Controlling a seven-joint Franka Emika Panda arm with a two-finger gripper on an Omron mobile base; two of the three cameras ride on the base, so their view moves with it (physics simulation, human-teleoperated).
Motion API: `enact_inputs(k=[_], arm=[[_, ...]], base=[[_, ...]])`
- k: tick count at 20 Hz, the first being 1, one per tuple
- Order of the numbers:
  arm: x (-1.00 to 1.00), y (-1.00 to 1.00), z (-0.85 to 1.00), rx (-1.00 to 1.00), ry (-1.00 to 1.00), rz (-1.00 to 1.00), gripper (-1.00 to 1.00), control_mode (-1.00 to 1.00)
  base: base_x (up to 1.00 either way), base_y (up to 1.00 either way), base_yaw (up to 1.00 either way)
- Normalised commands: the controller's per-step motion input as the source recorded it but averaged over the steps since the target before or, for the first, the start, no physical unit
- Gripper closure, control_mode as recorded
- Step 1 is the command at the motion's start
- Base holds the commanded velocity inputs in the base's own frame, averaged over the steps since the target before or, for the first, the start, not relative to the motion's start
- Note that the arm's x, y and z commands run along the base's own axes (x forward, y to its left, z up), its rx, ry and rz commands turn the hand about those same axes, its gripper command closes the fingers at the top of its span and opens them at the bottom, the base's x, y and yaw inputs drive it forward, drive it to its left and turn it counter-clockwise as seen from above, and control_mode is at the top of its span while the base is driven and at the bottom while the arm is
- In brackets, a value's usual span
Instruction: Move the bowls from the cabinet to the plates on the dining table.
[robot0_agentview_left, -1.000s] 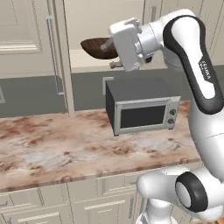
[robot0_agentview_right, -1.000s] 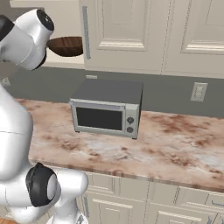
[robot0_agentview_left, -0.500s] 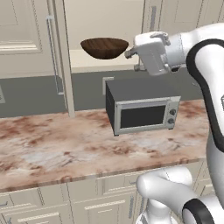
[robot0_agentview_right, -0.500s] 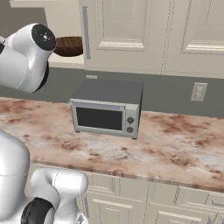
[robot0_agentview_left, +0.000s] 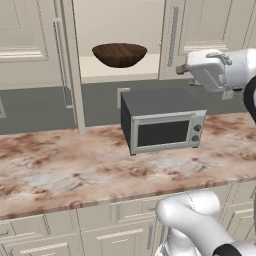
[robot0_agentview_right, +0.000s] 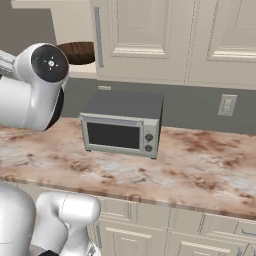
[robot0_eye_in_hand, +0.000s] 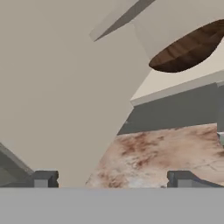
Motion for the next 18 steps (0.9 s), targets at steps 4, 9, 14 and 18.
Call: enact_inputs(k=[4,9,14,18], arm=[[-0.46,-0.51,0.01,-0.18,0.0,-0.18,-1.0,-1.0],[-0.09,-0.46,0.02,-0.26,0.06,-0.16,-1.0,-1.0],[0.03,-0.21,0.01,-0.22,0.09,-0.13,-1.0,-1.0],[0.0,-0.22,0.0,-0.23,0.03,-0.13,-1.0,-1.0]], base=[[0.0,0.0,0.0],[0.0,0.0,0.0],[0.0,0.0,0.0],[0.0,0.0,0.0]])
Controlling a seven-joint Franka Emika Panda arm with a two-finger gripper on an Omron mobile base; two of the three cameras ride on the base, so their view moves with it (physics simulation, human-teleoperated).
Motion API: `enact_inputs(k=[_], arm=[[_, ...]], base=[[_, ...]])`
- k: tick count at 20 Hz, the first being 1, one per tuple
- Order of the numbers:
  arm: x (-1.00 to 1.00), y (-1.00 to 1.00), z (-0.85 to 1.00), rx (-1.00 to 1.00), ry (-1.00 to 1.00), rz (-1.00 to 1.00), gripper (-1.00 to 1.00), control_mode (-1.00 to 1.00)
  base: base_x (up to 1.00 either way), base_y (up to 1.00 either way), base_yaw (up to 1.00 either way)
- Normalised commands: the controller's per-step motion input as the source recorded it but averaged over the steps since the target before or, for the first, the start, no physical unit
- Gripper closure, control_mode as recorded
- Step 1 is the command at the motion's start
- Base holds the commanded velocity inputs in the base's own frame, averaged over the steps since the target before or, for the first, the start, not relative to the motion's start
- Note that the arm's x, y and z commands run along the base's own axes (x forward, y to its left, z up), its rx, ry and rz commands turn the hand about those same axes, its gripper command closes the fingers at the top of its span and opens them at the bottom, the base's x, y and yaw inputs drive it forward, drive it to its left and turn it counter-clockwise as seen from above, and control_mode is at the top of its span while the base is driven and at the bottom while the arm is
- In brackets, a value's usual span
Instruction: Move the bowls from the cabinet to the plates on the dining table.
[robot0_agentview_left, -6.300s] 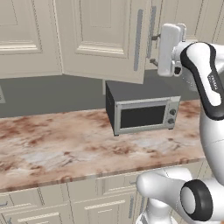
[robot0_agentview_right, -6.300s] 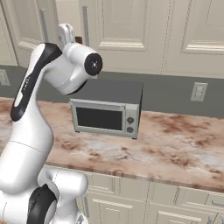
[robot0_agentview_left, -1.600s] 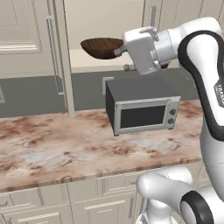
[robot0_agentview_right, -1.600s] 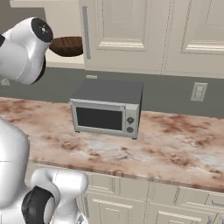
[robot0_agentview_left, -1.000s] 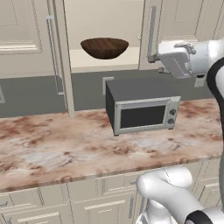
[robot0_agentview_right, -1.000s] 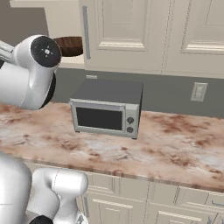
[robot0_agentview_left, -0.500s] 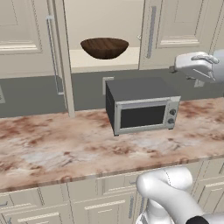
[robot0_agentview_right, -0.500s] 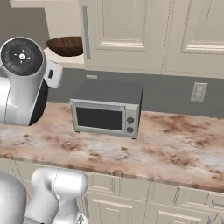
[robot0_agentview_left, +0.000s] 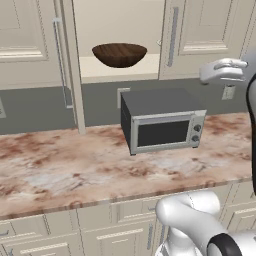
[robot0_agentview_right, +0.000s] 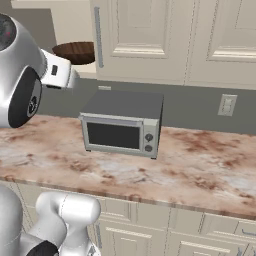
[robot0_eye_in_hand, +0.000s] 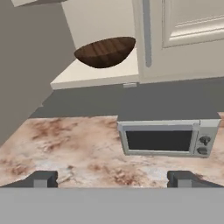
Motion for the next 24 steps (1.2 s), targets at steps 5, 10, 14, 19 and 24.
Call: enact_inputs(k=[5,10,14,19,24], arm=[[0.17,-0.49,-0.22,-0.02,0.03,-0.15,-1.0,-1.0],[0.33,-0.34,-0.1,0.0,0.03,-0.14,-1.0,-1.0],[0.29,0.0,0.0,-0.01,0.0,-0.04,-1.0,-1.0],[0.41,0.04,0.0,-0.06,0.0,0.0,-1.0,-1.0],[0.57,0.0,0.01,-0.07,0.0,0.0,-1.0,-1.0]], base=[[0.0,0.0,0.0],[0.0,0.0,0.0],[0.0,0.0,0.0],[0.0,0.0,0.0],[0.0,0.0,0.0]])
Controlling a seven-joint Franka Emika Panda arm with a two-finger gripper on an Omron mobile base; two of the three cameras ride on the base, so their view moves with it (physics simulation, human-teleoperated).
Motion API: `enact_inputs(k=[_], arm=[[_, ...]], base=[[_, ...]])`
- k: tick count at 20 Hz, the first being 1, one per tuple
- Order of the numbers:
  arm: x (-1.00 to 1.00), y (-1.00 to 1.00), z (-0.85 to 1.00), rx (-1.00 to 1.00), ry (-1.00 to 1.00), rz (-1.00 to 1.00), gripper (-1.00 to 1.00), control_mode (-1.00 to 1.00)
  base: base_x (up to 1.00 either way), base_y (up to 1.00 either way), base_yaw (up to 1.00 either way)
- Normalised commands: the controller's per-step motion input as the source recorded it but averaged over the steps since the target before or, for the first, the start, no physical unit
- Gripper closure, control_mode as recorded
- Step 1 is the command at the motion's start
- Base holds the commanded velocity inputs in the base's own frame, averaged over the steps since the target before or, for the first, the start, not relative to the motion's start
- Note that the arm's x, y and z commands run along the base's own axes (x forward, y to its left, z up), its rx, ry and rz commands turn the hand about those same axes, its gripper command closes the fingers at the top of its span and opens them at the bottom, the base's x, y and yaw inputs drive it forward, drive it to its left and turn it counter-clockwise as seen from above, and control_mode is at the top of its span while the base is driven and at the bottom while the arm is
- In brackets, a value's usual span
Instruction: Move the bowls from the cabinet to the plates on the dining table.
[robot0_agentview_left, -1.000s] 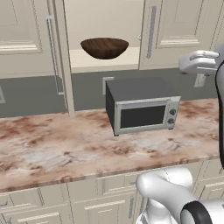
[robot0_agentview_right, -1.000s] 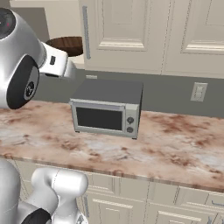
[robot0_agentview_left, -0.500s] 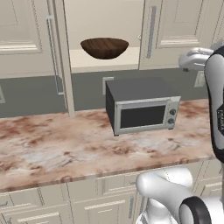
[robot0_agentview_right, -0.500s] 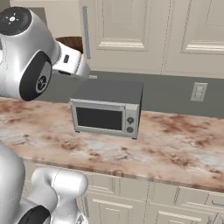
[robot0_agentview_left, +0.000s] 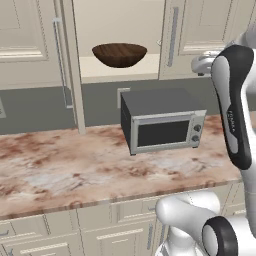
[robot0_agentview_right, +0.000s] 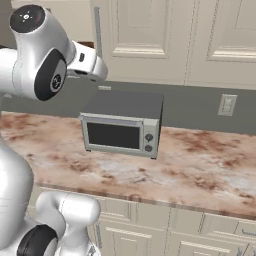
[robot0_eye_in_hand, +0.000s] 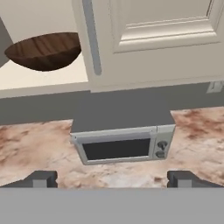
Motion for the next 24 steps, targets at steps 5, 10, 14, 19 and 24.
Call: enact_inputs(k=[5,10,14,19,24], arm=[[0.56,0.06,0.07,-0.04,0.0,0.0,-1.0,-1.0],[0.41,0.17,0.08,-0.01,0.0,0.01,-1.0,-1.0],[0.31,0.15,0.04,0.0,0.0,0.03,-1.0,-1.0],[0.56,0.03,0.0,-0.03,0.0,0.03,-1.0,-1.0],[0.52,0.0,0.0,-0.01,0.0,0.02,-1.0,-1.0]], base=[[0.0,0.0,0.0],[0.0,0.0,0.0],[0.0,0.0,0.0],[0.0,0.0,0.0],[0.0,0.0,0.0]])
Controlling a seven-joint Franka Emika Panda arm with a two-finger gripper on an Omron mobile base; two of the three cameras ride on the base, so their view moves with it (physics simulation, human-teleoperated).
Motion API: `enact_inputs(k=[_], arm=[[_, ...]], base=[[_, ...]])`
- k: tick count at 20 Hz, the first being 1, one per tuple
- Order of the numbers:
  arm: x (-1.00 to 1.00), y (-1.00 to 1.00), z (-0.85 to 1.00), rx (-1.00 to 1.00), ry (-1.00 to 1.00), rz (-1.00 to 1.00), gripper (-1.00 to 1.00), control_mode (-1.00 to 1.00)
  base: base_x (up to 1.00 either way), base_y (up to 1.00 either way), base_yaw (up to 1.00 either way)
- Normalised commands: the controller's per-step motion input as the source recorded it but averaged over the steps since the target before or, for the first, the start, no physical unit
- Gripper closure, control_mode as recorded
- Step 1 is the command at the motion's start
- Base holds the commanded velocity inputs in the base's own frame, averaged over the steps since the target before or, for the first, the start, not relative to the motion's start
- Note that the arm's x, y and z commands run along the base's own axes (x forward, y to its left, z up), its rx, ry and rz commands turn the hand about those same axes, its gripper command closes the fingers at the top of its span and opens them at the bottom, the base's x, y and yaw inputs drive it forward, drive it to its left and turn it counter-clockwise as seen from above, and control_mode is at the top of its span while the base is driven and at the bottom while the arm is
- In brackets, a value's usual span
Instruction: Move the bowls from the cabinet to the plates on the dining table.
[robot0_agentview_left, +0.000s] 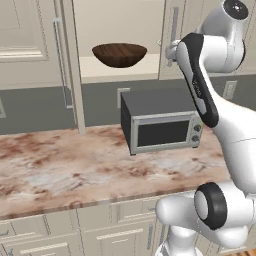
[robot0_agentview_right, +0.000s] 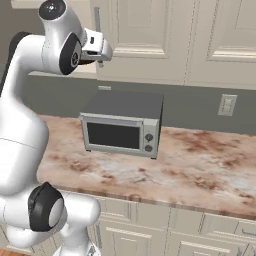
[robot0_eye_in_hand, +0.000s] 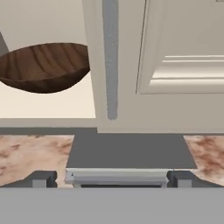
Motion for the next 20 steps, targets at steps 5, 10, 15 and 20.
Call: enact_inputs(k=[5,10,15,20], arm=[[0.38,0.0,0.06,0.0,-0.01,0.01,-1.0,-1.0],[0.38,0.0,0.11,-0.03,-0.01,0.0,-1.0,-1.0],[0.38,0.0,0.08,-0.02,-0.01,0.0,-1.0,-1.0],[0.37,0.0,0.04,-0.02,0.0,0.0,-1.0,-1.0]], base=[[0.0,0.0,0.0],[0.0,0.0,0.0],[0.0,0.0,0.0],[0.0,0.0,0.0]])
